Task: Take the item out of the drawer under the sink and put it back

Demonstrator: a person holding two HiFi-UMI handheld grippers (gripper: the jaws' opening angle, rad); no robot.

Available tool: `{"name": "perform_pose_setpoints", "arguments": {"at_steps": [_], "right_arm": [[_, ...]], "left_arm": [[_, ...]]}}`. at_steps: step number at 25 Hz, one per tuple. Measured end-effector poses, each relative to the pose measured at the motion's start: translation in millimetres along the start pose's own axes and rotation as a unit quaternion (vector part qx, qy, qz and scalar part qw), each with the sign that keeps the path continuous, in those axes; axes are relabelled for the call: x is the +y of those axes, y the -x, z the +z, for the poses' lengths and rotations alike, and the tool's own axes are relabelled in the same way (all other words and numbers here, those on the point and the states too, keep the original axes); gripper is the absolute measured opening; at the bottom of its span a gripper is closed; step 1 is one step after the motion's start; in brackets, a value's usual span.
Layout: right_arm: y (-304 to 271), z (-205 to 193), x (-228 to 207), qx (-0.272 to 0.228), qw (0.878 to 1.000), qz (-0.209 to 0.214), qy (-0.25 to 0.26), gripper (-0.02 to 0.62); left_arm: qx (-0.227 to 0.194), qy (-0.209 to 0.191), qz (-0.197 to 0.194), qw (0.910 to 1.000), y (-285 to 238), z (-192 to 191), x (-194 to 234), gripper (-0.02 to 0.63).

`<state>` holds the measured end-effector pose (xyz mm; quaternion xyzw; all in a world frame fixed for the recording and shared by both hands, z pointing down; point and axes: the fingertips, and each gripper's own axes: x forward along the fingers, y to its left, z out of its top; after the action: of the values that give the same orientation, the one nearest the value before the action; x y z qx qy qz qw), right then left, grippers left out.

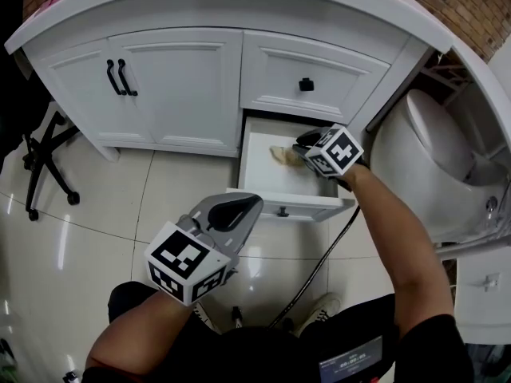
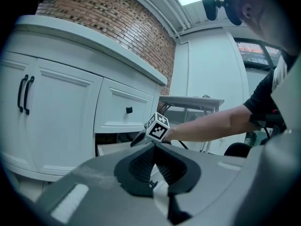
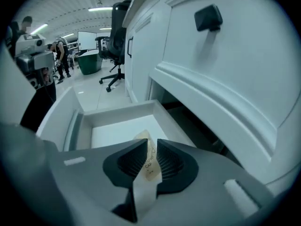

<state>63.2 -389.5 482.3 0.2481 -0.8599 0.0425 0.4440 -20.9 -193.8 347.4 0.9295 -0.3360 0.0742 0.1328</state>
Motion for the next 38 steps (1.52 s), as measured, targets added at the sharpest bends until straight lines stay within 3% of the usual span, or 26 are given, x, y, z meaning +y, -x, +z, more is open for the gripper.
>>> {"name": "perform_pose_setpoints", "arguments": {"at_steps": [9, 20, 23, 28, 38], "right_arm": [[-40.0, -22.7, 6.7, 0.049, 0.998, 0.046, 0.019, 0.064], [-54.3, -35.8, 7.1, 0.083, 0.995, 0.048, 0.032, 0.063], [-49.6, -27.6, 1.1, 0.069, 0.997, 0.028, 0.036, 0.020], [-30.5, -14.9, -1.3, 0.046, 0.998, 0.005, 0.032, 0.012], [71.0, 48.1, 9.6, -0.072, 0.995, -0.062, 0.021, 0.011]], "left_arm": [[-0.002, 0.016, 0.002, 0.9999, -0.6, -0.3, 8.0, 0.003], [0.002, 0.022, -0.008, 0.9997, -5.9, -2.4, 4.2, 0.003], [0.002, 0.023, -0.007, 0.9997, -4.6, -1.9, 4.1, 0.003], [-0.006, 0.020, -0.005, 0.9998, -1.1, 3.0, 2.2, 0.003], [-0.017, 0.000, 0.000, 0.9999, 11.2, 11.0, -7.3, 0.003]]}}
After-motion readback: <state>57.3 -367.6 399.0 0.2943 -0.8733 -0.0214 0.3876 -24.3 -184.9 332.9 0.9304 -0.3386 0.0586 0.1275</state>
